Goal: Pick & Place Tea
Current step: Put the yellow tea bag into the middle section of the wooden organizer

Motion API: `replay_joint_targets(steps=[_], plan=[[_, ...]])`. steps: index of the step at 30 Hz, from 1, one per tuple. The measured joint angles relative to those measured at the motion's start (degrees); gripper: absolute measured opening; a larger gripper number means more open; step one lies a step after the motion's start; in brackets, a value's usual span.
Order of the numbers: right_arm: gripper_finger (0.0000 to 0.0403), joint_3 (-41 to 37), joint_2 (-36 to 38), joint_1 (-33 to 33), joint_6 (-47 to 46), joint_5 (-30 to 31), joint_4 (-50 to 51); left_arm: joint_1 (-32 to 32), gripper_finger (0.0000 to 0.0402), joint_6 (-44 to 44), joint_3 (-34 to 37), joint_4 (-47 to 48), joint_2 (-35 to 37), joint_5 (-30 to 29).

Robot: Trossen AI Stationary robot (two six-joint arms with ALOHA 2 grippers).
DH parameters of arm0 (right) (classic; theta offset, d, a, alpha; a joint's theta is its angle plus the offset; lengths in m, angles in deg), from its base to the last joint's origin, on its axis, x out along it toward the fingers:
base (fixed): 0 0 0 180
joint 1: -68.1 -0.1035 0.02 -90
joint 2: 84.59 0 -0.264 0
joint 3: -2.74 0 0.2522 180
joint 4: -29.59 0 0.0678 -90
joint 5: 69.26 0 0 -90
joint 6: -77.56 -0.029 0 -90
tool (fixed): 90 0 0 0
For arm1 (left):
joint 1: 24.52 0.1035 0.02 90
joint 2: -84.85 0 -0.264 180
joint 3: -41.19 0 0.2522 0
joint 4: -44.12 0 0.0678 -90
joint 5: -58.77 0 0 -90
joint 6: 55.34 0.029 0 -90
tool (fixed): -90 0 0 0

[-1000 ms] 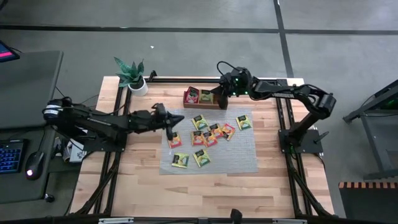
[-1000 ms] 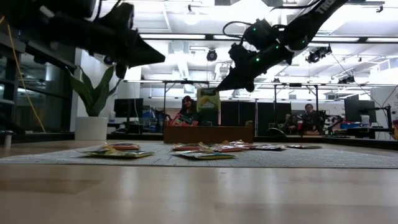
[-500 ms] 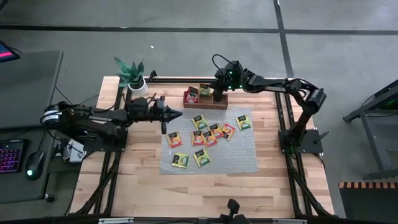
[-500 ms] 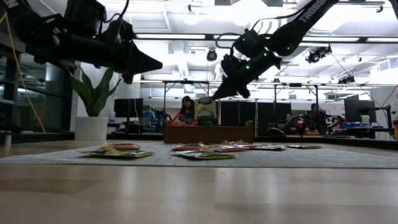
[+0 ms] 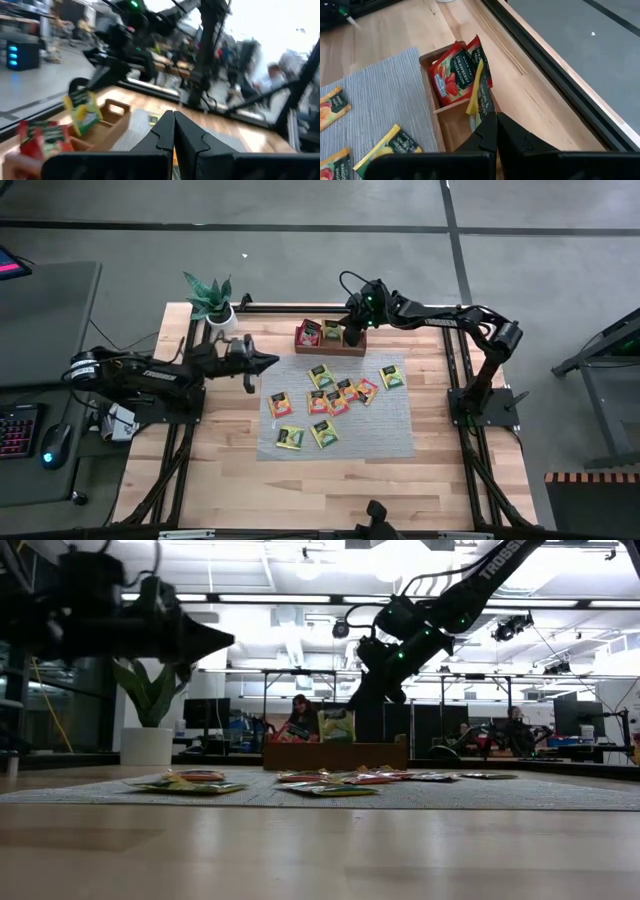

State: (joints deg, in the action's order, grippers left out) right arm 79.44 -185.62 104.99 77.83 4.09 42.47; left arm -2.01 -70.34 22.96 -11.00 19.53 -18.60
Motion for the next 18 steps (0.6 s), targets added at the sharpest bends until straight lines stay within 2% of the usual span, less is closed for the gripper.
replay_joint_targets(steps=[4,10,18], plan=[[0.0000,0.00,-0.19,0.00,0.08,-0.07,-0.14,-0.01,0.0000,-1.15,2.44,-5.37,0.00,-1.54],[0.0000,0.00,-2.17,-0.26,-0.22,-0.81,0.03,-0.02,0.0000,-1.34,2.45,-6.36,0.02,-1.30],[0.0000,0.00,-2.82,-0.44,-0.74,-0.88,1.18,-0.04,0.0000,-3.28,2.45,-6.57,0.00,1.83]])
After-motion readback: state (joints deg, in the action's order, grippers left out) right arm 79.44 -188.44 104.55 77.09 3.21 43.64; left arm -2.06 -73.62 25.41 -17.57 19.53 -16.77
